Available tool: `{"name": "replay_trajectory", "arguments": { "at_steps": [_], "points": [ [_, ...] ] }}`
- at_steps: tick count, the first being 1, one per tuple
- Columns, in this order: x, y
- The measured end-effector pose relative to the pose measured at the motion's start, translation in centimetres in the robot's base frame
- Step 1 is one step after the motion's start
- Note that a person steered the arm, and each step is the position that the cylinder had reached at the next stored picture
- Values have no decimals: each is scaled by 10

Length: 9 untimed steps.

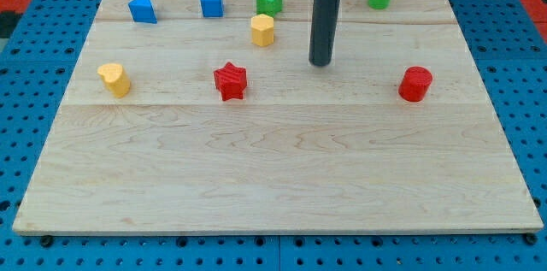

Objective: Put the red blocks vertically below the yellow hexagon

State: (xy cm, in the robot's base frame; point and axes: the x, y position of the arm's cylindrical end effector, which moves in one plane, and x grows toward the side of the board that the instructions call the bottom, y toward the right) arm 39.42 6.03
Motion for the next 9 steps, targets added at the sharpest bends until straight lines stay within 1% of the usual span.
{"name": "replay_trajectory", "arguments": {
  "at_steps": [1, 2, 3, 4, 5, 6, 7, 8, 9],
  "points": [
    [60, -39],
    [99, -146],
    [62, -187],
    [37, -158],
    [25, -124],
    [22, -117],
    [16, -85],
    [67, -55],
    [72, -13]
  ]
}}
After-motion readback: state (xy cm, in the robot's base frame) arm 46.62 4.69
